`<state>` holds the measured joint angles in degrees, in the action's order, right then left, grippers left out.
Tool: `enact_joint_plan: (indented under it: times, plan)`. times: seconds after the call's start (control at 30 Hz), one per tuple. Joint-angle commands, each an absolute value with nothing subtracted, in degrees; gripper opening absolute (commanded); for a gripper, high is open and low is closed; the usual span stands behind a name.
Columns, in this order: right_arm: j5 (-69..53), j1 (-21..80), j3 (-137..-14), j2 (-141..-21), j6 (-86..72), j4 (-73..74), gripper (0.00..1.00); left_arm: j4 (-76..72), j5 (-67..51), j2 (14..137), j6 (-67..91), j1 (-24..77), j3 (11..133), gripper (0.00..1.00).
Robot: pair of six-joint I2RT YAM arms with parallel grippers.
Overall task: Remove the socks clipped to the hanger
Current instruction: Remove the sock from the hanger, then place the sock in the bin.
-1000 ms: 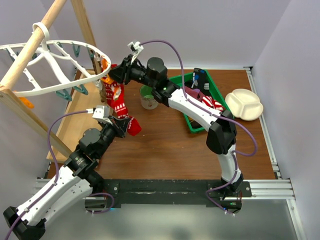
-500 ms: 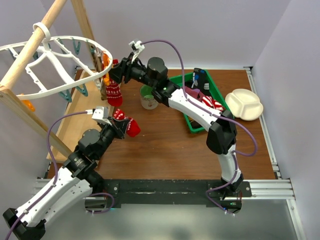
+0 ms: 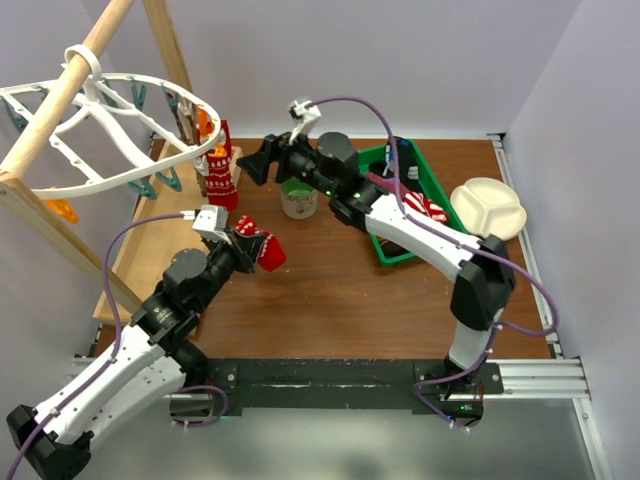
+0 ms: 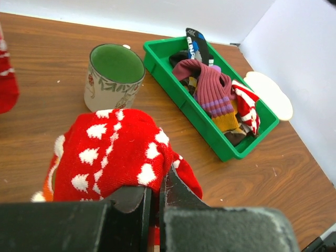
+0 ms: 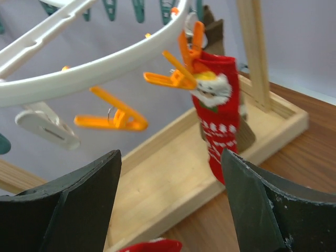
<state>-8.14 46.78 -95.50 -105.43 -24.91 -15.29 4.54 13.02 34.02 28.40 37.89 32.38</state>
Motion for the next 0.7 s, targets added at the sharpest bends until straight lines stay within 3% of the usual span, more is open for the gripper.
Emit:
enact_joint_plan:
  times: [0.0, 0.23, 0.4, 0.67]
  plan:
    - [-0.1, 45.09, -88.52, -95.55, -22.5, -13.99, 0.81, 1.23, 10.11, 35.94, 25.75, 37.53, 35.86, 0.0]
    - [10.01, 43.51, -73.68, -80.44, -22.59, -9.5, 0.81, -2.81, 6.68, 45.77, 23.65, 39.45, 40.5, 0.0]
    - [16.87, 43.42, -67.68, -70.68, -22.59, -5.73, 0.82, -3.42, 14.76, 60.25, 20.57, 51.14, 48.41, 0.0]
    - [32.6, 43.24, -61.88, -52.85, -21.97, -0.18, 0.85, -15.54, 6.78, 79.17, 22.24, 53.87, 60.28, 0.0]
